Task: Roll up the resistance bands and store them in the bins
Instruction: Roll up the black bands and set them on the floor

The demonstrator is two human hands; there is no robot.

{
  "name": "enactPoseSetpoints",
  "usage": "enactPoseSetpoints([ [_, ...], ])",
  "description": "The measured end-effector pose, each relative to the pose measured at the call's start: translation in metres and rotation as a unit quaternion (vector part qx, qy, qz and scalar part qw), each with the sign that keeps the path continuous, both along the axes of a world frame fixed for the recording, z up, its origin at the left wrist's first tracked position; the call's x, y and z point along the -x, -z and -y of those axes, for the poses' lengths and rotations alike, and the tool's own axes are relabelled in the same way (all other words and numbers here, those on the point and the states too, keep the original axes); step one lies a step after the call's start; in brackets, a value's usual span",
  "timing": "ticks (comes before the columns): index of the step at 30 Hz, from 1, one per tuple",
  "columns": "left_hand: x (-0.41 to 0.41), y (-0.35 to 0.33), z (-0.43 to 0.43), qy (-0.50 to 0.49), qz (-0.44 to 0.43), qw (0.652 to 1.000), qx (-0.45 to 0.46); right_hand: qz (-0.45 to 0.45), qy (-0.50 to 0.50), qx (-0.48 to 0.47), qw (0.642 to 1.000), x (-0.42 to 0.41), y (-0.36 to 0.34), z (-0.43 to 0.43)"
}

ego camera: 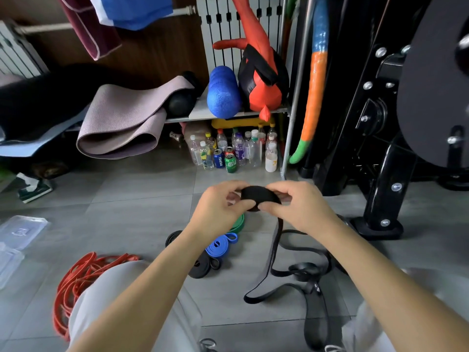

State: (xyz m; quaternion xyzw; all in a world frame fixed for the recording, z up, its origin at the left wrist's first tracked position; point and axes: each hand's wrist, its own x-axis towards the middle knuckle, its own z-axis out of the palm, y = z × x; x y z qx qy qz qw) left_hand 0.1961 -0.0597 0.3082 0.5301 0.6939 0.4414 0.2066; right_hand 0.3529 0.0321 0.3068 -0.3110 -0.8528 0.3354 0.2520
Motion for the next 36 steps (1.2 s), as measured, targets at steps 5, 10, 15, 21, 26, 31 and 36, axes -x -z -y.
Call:
enactPoseSetpoints([
  [5, -0.001, -0.004, 0.000, 0.007, 0.290, 0.955, -0.070, -0.092, 0.005, 0.137, 0.986, 0.003, 0.003, -0.005],
  [10, -0.006, -0.004, -0.001, 0.038, 0.439, 0.897, -0.041, -0.173, -0.033, 0.164, 0.971, 0.006, 0.003, 0.003],
  [15, -0.001, -0.002, 0.000, 0.019, -0.045, 0.998, -0.040, 0.010, -0.003, 0.039, 0.999, -0.002, 0.000, -0.001],
  [21, -0.003, 0.003, 0.000, 0.019, -0.037, 0.998, -0.037, 0.019, -0.007, 0.013, 1.000, -0.003, 0.001, 0.001],
  [26, -0.006, -0.002, -0.002, 0.013, 0.258, 0.962, -0.089, -0.134, -0.012, 0.140, 0.981, -0.004, -0.005, -0.001],
  [31, -0.014, 0.000, -0.002, 0.034, 0.405, 0.911, -0.065, -0.185, -0.022, 0.153, 0.970, -0.002, -0.004, 0.002],
  [36, -0.013, 0.007, 0.001, 0.069, -0.139, 0.987, -0.038, -0.050, 0.011, 0.060, 0.997, -0.005, 0.002, -0.004],
])
